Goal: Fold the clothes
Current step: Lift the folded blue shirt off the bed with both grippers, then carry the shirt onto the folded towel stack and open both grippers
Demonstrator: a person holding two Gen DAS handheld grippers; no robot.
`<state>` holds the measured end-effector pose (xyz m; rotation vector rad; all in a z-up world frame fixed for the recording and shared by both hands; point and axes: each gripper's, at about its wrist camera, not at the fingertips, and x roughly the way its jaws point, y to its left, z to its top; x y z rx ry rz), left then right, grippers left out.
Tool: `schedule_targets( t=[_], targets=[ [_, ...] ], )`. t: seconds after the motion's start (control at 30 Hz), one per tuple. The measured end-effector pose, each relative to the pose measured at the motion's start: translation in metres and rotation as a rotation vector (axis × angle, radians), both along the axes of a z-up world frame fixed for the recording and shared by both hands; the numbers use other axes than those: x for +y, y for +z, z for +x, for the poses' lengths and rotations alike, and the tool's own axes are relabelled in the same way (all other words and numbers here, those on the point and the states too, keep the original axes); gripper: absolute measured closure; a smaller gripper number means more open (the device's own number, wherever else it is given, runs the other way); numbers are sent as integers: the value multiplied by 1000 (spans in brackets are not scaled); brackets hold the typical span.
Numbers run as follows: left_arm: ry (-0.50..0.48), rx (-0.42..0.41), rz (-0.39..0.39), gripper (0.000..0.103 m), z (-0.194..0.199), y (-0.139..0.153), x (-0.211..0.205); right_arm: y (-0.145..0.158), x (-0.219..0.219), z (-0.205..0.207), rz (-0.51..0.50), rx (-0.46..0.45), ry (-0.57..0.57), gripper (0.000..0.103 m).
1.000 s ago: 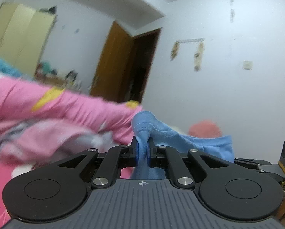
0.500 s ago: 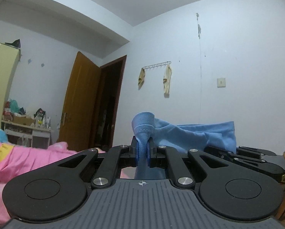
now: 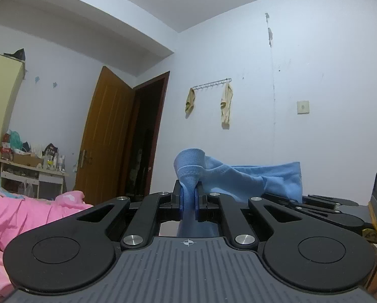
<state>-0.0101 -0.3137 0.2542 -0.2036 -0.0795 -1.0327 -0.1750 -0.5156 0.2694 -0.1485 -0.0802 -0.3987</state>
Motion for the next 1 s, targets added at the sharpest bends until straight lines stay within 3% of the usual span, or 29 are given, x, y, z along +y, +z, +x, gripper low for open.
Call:
schedule_targets(
  t=[0.27, 0.5, 0.7, 1.0],
  targets=[
    [7, 27, 11, 97, 22, -6, -16, -13, -27, 23, 6, 36, 12, 92],
    [43, 79, 50, 97, 56, -18, -36, -23, -53, 68, 26, 100, 28, 92],
    [96, 131, 115, 97, 99, -44, -58, -51, -69, 119, 31, 220, 38, 92],
    [125, 268, 211, 96, 166, -100, -93, -104, -105, 196, 122, 493, 62, 90]
  ],
)
